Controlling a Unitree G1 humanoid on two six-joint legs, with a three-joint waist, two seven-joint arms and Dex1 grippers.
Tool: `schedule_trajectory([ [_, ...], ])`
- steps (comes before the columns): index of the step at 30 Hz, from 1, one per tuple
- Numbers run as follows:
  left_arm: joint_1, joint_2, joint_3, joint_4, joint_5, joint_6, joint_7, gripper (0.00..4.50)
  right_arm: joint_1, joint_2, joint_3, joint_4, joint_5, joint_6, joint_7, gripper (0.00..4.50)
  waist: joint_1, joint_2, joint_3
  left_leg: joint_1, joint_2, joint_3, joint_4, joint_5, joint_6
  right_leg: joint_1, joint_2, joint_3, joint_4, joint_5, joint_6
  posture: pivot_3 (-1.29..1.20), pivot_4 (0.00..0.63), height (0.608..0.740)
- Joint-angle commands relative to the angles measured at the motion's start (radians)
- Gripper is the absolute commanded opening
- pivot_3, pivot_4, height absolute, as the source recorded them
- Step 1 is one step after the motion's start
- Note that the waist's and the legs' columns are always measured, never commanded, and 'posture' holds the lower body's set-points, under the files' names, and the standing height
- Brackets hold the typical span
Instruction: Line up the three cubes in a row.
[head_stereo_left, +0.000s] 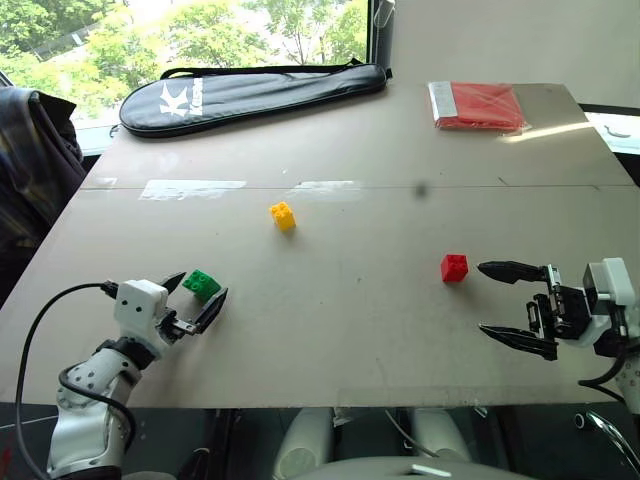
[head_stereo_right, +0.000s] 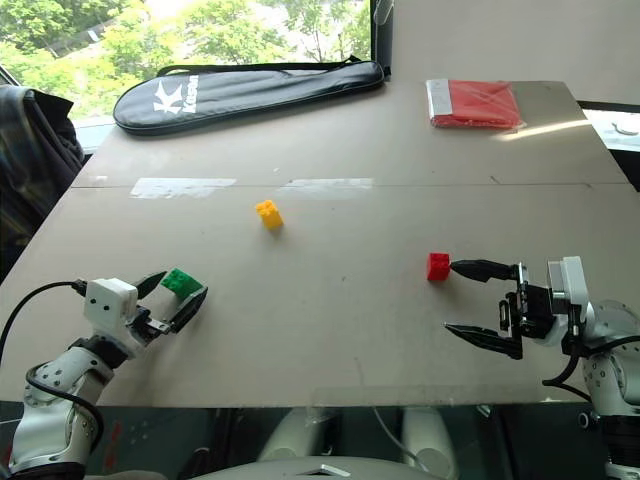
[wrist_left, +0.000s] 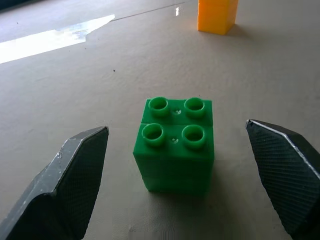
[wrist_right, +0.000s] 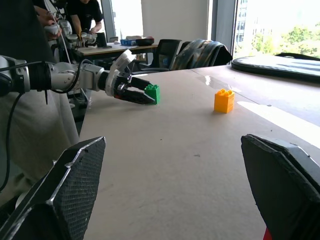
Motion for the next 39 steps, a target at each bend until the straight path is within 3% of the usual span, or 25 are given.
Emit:
schedule_trajectory([
  [1, 0.003, 0.018, 0.022, 0.029, -0.012, -0.020, -0.022, 3.14, 0.011, 0.001, -0.042, -0.014, 0.008, -0.024, 0.006, 4.50, 0.001, 0.000, 0.000, 0.000, 0.000, 0.000, 0.000, 0.000, 0.000, 0.000, 0.000, 0.000, 0.000, 0.000, 0.000, 0.00, 0.150, 0.740],
  [5, -0.008, 0.024, 0.002, 0.089, 0.014, -0.039, -0.038, 1.17, 0.019, 0.000, -0.045, -0.016, 0.011, -0.029, 0.004, 4.50, 0.002, 0.000, 0.000, 0.000, 0.000, 0.000, 0.000, 0.000, 0.000, 0.000, 0.000, 0.000, 0.000, 0.000, 0.000, 0.00, 0.150, 0.740],
  [14, -0.101, 0.061, -0.053, 0.219, 0.054, -0.104, -0.101, 1.17, 0.012, -0.001, -0.055, -0.008, 0.006, -0.030, -0.001, 4.50, 0.005, 0.004, -0.002, 0.001, 0.000, 0.000, 0.000, 0.000, 0.000, 0.000, 0.000, 0.000, 0.001, 0.000, 0.000, 0.00, 0.150, 0.740],
  [17, -0.135, 0.081, -0.093, 0.234, 0.043, -0.129, -0.191, 1.17, 0.015, 0.000, -0.059, -0.007, 0.008, -0.031, 0.003, 4.50, 0.007, 0.005, -0.003, 0.001, 0.000, 0.000, 0.000, 0.000, 0.000, 0.000, 0.000, 0.000, 0.001, 0.000, 0.000, 0.00, 0.150, 0.740],
  [25, -0.427, 0.122, -0.334, 0.286, 0.073, -0.129, -0.505, 1.17, 0.015, 0.006, -0.082, 0.067, -0.007, -0.061, 0.007, 4.50, 0.006, 0.004, -0.002, -0.001, -0.002, -0.001, 0.002, 0.000, 0.000, 0.001, 0.000, -0.001, 0.001, 0.001, 0.001, 0.00, 0.150, 0.740],
  [32, -0.746, -0.044, -0.560, 0.427, 0.134, -0.074, -0.651, 1.17, 0.040, 0.013, -0.100, 0.099, -0.019, -0.089, 0.008, 4.50, -0.003, 0.004, -0.002, -0.001, -0.004, 0.000, 0.004, 0.000, 0.000, 0.001, 0.001, -0.001, 0.002, 0.001, 0.002, 0.00, 0.150, 0.740],
  [39, -0.946, -0.232, -0.660, 0.660, 0.238, -0.135, -0.623, 1.17, 0.068, 0.036, -0.117, 0.089, -0.022, -0.115, -0.006, 4.50, -0.024, 0.002, -0.001, -0.001, -0.005, 0.000, 0.004, -0.001, 0.002, 0.000, 0.002, 0.000, 0.003, 0.001, 0.002, 0.00, 0.150, 0.740],
])
